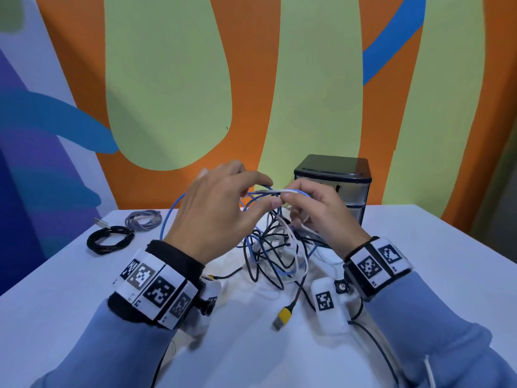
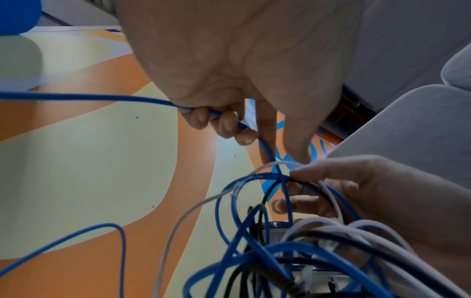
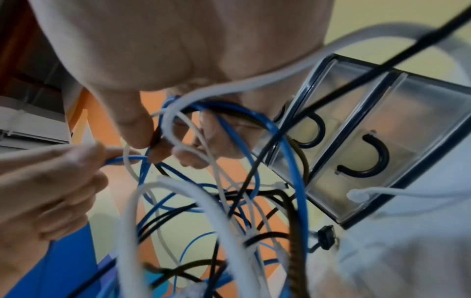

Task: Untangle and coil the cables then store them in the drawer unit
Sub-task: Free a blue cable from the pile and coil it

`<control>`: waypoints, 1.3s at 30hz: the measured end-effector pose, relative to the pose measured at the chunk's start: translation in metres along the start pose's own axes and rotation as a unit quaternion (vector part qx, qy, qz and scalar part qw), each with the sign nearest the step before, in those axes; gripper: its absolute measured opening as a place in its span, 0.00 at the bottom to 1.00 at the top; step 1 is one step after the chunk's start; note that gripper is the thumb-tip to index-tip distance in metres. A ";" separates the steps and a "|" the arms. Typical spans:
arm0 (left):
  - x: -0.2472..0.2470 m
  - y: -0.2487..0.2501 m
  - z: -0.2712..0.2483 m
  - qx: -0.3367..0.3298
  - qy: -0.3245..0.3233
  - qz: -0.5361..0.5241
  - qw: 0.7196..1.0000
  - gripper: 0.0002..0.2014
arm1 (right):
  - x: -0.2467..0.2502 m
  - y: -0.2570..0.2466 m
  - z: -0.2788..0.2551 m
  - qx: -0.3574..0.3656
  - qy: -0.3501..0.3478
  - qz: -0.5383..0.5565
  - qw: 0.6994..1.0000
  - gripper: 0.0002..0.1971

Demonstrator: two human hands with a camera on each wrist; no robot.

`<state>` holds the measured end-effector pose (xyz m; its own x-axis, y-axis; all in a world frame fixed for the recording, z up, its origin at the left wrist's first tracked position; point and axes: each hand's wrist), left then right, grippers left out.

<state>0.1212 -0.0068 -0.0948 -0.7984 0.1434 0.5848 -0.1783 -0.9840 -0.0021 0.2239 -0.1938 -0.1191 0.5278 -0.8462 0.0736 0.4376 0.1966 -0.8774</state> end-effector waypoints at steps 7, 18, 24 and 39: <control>-0.003 -0.005 0.004 0.078 -0.033 -0.160 0.984 0.04 | 0.000 -0.008 -0.004 0.049 -0.020 0.043 0.998 0.06; 0.008 0.011 0.006 0.066 0.204 -0.145 0.966 0.08 | -0.003 -0.005 -0.005 0.006 -0.111 -0.130 0.985 0.24; 0.019 0.005 0.005 0.101 0.338 -0.168 0.921 0.06 | 0.001 -0.003 -0.003 -0.017 -0.066 -0.171 0.983 0.32; 0.011 -0.006 0.005 0.041 0.115 -0.050 0.991 0.08 | 0.001 0.004 -0.005 -0.140 -0.094 -0.133 0.977 0.31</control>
<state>0.1167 0.0001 -0.0844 -0.8912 0.2513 0.3777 -0.2227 -0.9677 0.1183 0.2224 -0.1961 -0.1244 0.5589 -0.7375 0.3790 0.3755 -0.1824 -0.9087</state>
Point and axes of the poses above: each hand's wrist, its own z-axis towards the middle knuckle, its own x-axis out of the back of the hand, y = z × x, and after that the axes turned 10 degrees about z, right-handed
